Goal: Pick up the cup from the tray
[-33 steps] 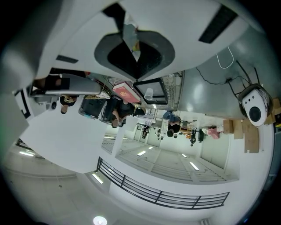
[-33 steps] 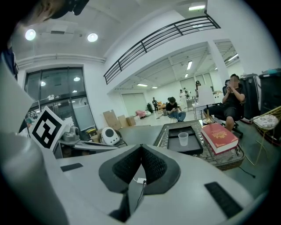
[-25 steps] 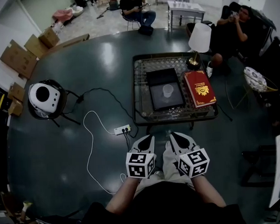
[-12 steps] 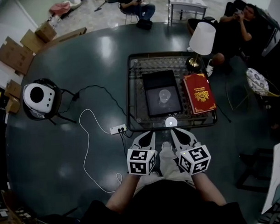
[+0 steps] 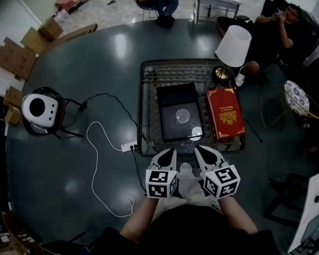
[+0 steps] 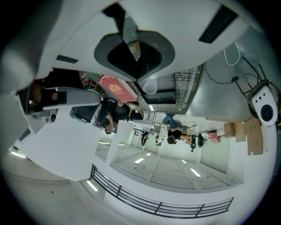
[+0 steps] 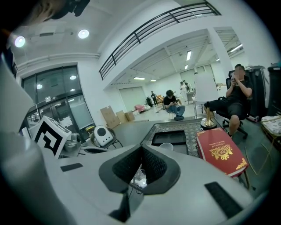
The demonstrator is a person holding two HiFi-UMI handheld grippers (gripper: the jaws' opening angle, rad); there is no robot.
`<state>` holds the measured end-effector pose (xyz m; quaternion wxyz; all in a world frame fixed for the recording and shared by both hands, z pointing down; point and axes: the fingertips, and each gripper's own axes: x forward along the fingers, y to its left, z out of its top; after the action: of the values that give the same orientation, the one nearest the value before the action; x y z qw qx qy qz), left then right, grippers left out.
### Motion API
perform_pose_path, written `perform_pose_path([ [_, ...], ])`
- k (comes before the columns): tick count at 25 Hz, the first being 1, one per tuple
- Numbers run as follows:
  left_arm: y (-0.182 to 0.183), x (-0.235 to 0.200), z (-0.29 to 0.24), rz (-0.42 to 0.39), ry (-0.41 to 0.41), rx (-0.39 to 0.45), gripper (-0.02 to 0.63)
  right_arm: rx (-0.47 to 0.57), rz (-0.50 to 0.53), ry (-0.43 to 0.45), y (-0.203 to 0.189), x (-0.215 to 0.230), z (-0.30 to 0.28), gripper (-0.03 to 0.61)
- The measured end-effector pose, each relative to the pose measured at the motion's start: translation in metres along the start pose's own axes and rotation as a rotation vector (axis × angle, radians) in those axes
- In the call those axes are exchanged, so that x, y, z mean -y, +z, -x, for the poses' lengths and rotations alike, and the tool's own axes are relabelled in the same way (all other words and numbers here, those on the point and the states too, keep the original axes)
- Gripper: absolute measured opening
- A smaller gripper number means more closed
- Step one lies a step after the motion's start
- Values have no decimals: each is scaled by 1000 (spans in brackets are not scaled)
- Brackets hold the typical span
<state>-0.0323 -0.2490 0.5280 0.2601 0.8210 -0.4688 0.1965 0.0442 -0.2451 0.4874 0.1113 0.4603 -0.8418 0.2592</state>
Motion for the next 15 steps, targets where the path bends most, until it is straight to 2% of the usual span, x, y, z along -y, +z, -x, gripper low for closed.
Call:
perform_pose_path([
  [10, 5, -7, -70, 2, 9, -41, 16, -40, -30, 26, 4, 48, -33, 11],
  [11, 3, -9, -77, 3, 13, -50, 29, -44, -35, 25, 4, 53, -35, 11],
  [13, 0, -13, -92, 4, 23, -76, 109, -54, -46, 25, 3, 60, -39, 11],
  [15, -3, -17, -105, 0, 40, -100, 152, -64, -55, 27, 1, 66, -43, 11],
])
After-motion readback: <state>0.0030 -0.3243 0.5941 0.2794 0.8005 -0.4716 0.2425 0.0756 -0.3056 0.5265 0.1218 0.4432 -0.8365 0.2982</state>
